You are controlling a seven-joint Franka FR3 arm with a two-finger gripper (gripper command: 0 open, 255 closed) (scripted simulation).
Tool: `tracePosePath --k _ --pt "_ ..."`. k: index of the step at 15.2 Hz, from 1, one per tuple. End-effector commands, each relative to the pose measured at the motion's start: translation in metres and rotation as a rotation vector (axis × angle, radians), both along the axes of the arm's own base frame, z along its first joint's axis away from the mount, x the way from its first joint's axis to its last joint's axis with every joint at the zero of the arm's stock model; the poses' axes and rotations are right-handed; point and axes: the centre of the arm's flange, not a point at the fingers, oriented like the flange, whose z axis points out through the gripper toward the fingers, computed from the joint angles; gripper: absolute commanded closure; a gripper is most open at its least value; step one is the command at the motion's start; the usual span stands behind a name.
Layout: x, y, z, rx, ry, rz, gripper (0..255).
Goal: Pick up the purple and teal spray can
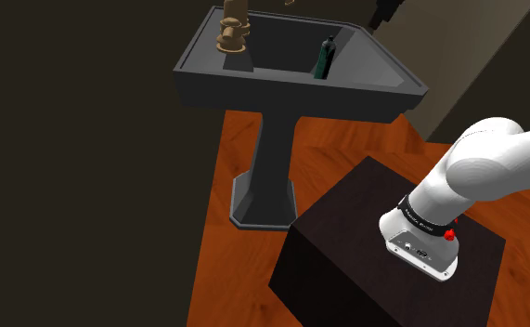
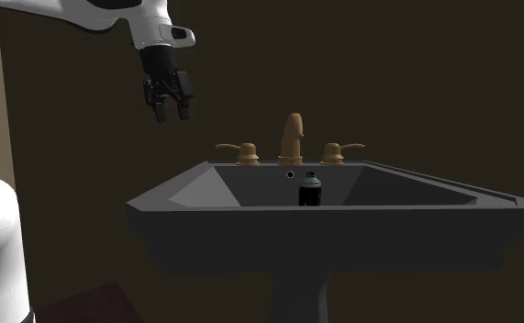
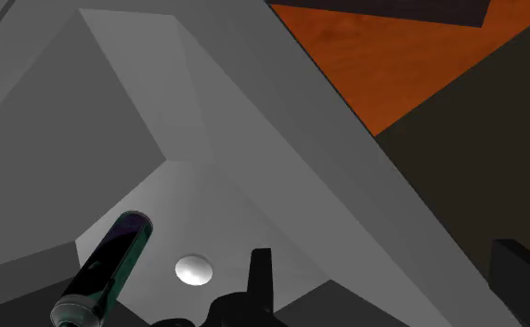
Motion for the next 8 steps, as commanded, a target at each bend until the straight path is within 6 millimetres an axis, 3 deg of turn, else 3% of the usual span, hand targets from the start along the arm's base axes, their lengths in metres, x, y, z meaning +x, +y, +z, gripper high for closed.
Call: tracePosePath --k 1,8 --pt "0.000 0.000 0.000 0.000 0.000 0.000 0" --pt "0.055 -0.060 -0.036 -0.034 -0.002 0.042 0"
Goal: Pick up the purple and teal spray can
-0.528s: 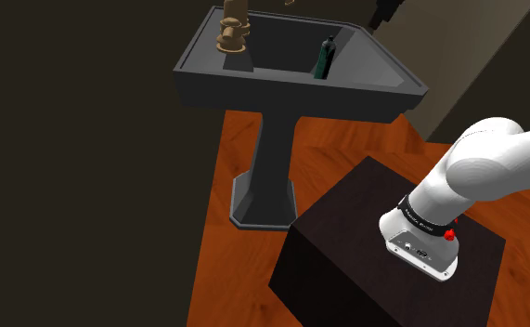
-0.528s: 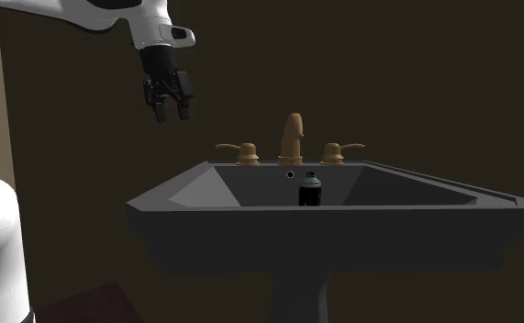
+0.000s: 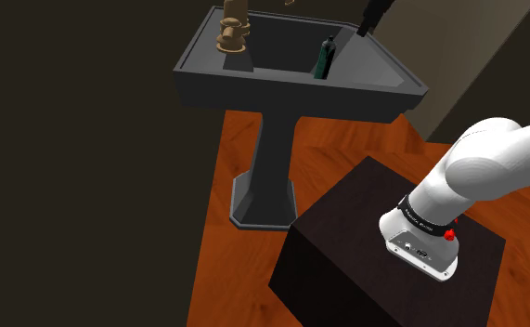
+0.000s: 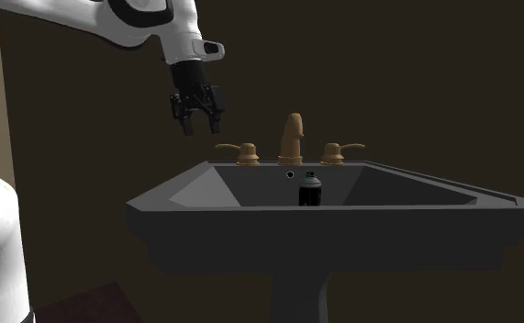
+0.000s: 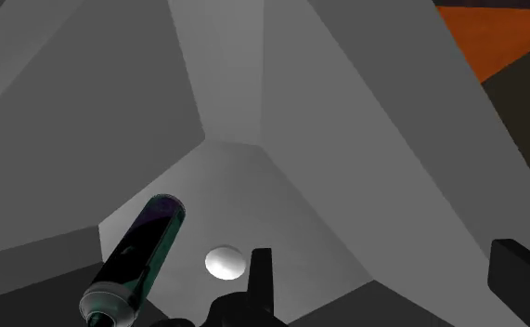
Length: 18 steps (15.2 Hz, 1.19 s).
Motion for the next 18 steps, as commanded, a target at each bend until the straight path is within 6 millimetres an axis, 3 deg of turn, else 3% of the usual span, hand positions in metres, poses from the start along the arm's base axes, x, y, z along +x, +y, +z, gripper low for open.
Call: tracePosePath --k 1,18 --pt "0.017 -0.017 -0.008 -0.011 -0.002 0.013 0" --pt "0.163 -0.158 -0.087 -0.095 -0.006 0.115 0"
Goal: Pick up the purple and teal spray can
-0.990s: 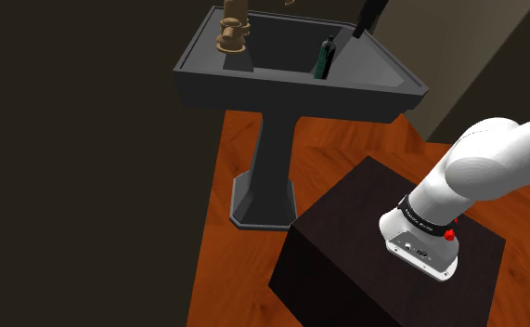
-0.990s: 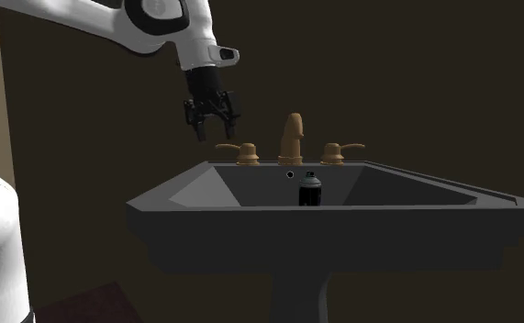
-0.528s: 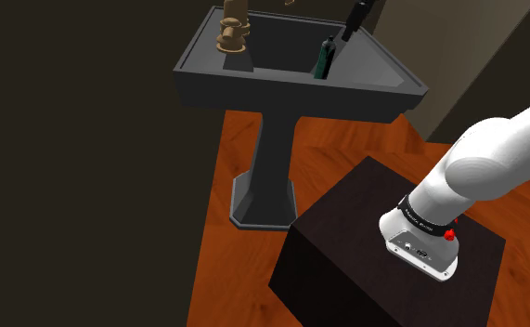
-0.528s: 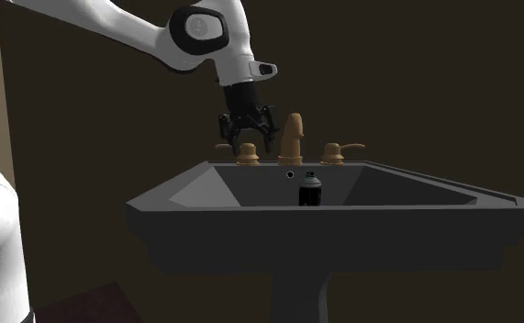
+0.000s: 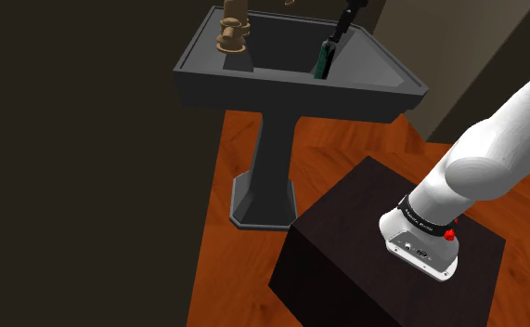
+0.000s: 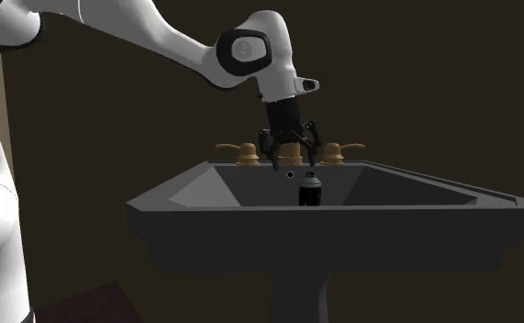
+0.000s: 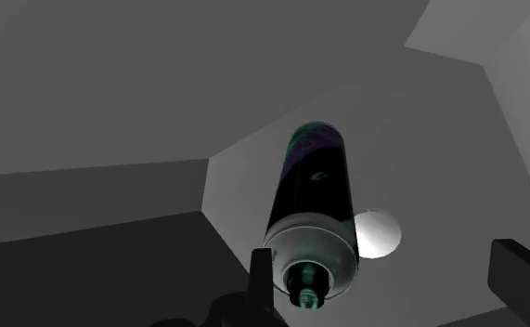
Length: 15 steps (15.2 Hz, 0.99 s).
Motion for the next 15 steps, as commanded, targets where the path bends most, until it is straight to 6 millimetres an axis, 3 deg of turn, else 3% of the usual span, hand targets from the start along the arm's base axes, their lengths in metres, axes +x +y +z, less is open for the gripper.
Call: tracePosePath --k 1,2,11,12,15 --pt "0.019 -0.016 -0.010 -0.011 -0.001 0.014 0" --pt "0.026 -0.022 -0.013 -0.015 -0.001 0.018 0" --pt "0.026 -0.022 -0.053 -0.015 -0.001 0.018 0" --pt "0.026 -0.023 -0.054 -0.015 -0.001 0.018 255" --pt "0.026 -0.023 -0.054 -0.015 -0.001 0.018 255"
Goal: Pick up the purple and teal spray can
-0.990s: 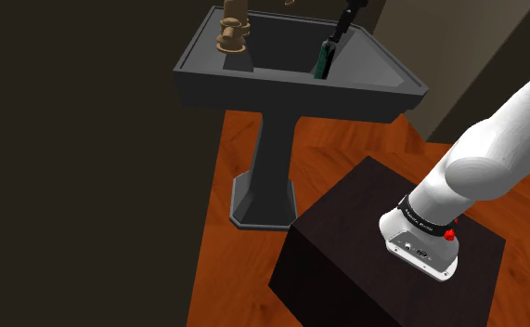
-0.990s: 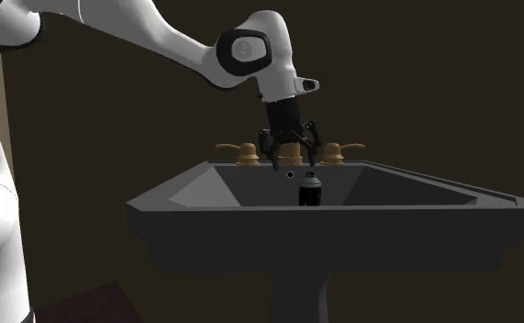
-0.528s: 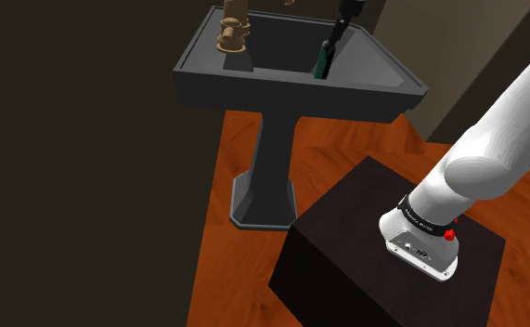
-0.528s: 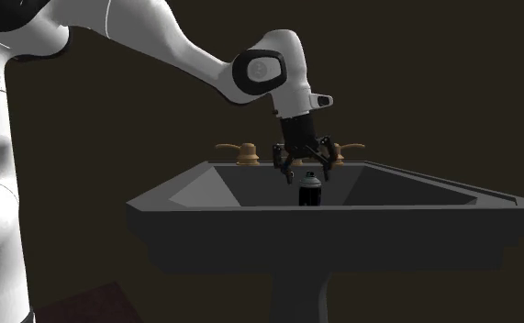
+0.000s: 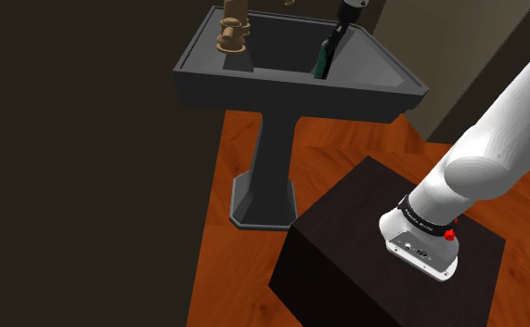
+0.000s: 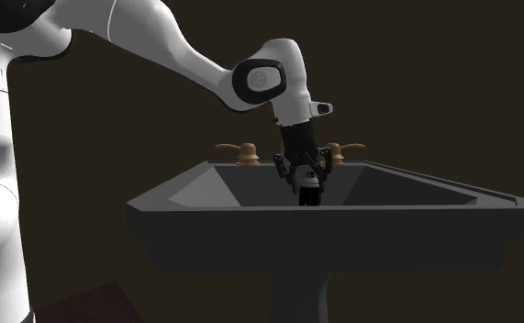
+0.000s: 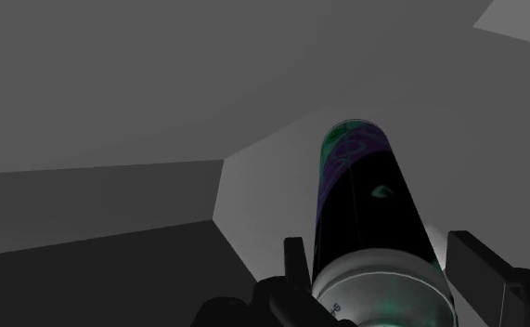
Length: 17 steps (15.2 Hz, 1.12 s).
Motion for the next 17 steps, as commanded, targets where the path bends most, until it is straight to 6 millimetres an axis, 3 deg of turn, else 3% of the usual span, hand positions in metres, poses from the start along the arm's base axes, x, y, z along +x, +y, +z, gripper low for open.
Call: tracePosePath --k 1,6,17 --pt "0.000 0.000 -0.001 0.000 0.003 -0.001 255" --pt "0.000 0.000 -0.001 0.000 0.003 0.000 255" --pt "0.000 0.000 0.057 0.000 0.003 0.000 255"
